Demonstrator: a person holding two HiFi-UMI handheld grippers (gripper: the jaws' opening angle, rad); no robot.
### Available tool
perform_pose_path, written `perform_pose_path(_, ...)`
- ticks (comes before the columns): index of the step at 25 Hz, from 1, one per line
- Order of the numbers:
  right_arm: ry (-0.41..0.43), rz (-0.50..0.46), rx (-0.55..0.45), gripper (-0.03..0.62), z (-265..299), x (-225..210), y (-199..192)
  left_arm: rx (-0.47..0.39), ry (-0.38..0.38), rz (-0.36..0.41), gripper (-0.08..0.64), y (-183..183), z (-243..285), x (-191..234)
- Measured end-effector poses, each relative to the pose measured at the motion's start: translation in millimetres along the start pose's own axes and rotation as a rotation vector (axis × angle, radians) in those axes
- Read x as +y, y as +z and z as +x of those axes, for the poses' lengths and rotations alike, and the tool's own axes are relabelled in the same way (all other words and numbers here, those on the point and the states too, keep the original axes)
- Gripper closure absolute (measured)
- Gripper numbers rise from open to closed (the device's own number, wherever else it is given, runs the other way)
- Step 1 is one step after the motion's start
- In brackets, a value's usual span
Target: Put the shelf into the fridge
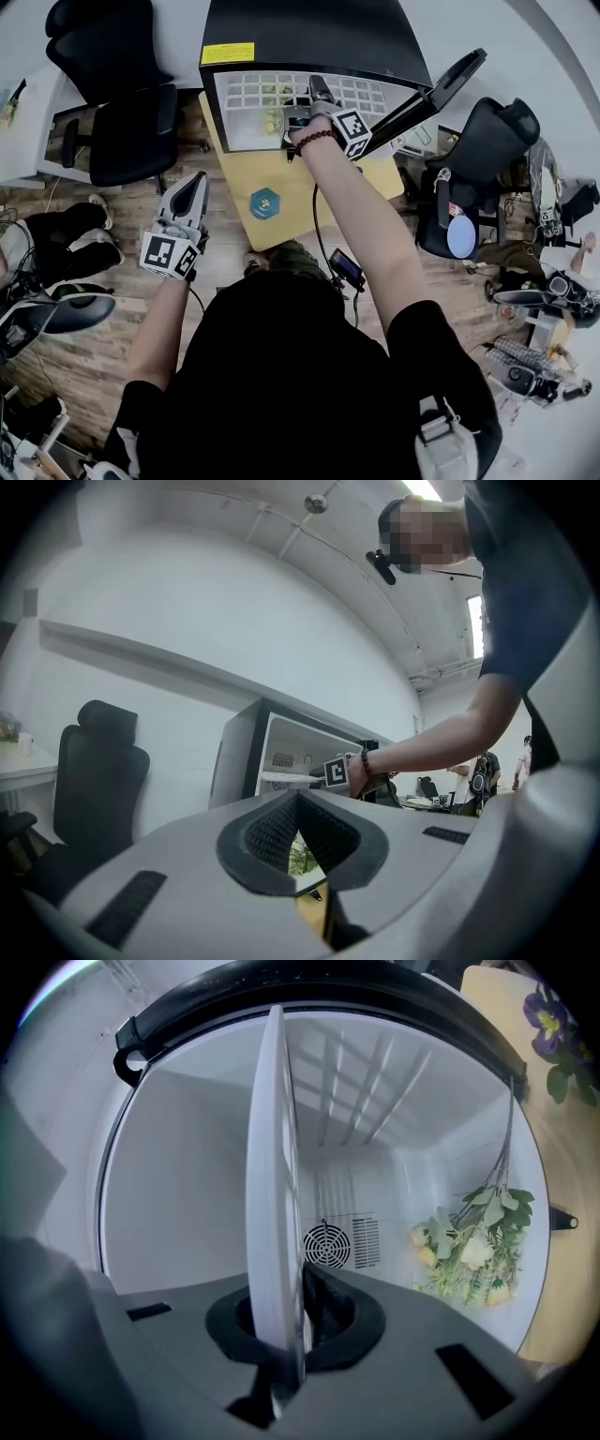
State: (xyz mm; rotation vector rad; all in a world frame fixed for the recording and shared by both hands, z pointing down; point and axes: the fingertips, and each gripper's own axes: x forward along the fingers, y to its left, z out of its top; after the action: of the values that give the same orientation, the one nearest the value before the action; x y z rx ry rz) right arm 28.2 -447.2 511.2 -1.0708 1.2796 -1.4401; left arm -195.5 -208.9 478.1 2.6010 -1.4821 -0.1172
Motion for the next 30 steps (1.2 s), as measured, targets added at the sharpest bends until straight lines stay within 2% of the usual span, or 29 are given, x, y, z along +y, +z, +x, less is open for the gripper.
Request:
perform_pose_path(12, 0.007, -0.002, 0.023, 0.552, 21.9, -0.3, 1.8, 0.01, 0.025, 0.003, 0.541, -2.5, -10.4, 1.4)
perform_pose_path(24, 0.028, -0.046, 0.036, 0.551, 33.5, 2.1, 3.7, 0.017, 0.049, -0.002, 0.541, -1.7, -15.6, 1.8)
perform_pose_path(28, 0.053, -0.082, 0.115, 0.546, 20.2, 0.9, -6.5, 0.013, 0.042, -0.008, 0.541, 2.8, -3.7, 0.5)
perform_pose_path(30, 0.076, -0.132, 0.177, 0.534, 1.9, 0.8, -17.4, 0.009, 0.034, -0.013, 0.54, 4.0, 1.3, -1.9)
